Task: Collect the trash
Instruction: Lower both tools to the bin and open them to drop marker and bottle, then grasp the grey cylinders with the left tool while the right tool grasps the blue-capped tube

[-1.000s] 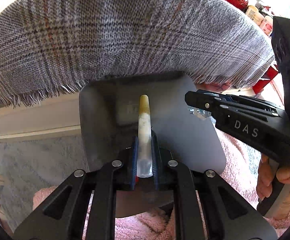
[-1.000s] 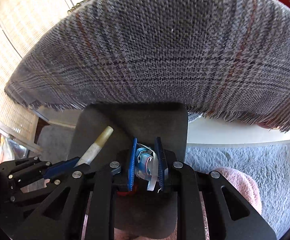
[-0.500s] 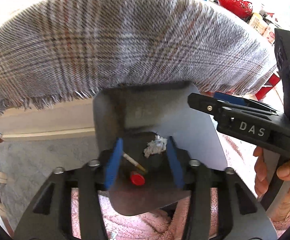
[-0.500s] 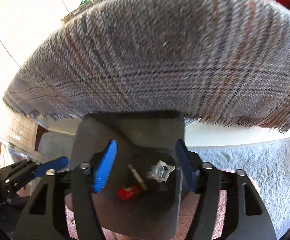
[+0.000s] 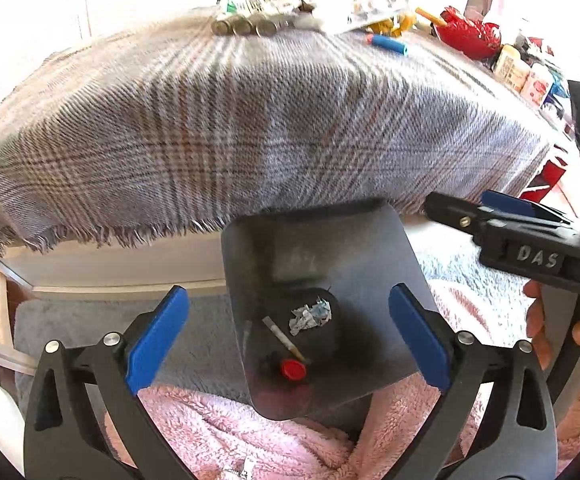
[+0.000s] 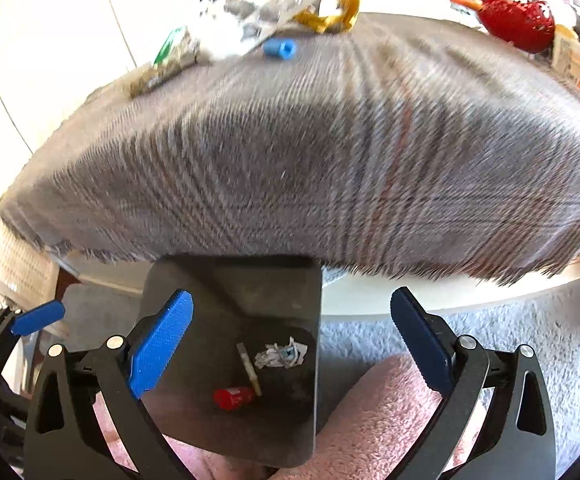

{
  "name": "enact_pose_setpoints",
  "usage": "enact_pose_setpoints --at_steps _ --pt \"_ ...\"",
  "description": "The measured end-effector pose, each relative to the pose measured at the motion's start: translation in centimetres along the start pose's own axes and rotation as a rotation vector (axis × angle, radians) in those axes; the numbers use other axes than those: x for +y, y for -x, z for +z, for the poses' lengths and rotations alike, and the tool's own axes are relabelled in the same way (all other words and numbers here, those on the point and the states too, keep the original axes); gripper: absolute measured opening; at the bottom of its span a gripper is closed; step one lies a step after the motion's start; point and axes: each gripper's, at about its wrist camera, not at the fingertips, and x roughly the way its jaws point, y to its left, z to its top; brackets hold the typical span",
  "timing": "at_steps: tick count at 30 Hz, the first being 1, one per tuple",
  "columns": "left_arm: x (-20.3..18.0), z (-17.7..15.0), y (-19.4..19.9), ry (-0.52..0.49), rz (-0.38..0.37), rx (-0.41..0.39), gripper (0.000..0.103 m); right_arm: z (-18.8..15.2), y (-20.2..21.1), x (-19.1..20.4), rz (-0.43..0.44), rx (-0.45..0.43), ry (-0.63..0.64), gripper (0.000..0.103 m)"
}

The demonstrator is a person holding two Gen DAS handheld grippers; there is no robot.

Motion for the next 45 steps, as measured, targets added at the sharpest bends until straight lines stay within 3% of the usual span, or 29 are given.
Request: enact_pose_setpoints --at_steps 13,24,30,35,40,45 --pt "0.8 3.8 3.0 -0.009 0.019 -0.119 0.095 4.7 4.9 0.0 0.008 -0.153 0.027 0.1" --pt "3.1 11.0 2.7 -0.013 0.08 -0.195 0.095 10.0 2.8 0.3 0.011 -0.221 0.058 0.098" --pt "3.3 13.4 0.4 -0.016 0.069 -0.178 0.095 12.0 0.1 0.6 0.021 -0.167 0.084 0.065" --pt "3.2 14.8 -1.6 -0.027 0.057 -0.158 0.095 12.6 -1.4 0.9 0.012 -0.146 0.113 0.047" --pt "3.4 16.1 -3.5 -0.031 0.056 -0.141 0.095 12.7 -2.2 0.9 0.014 -0.152 0.118 0.039" --pt "3.7 17.3 -5.3 -0.048 0.057 -0.133 0.095 13.4 -3.0 0.9 0.027 -0.166 0.119 0.021"
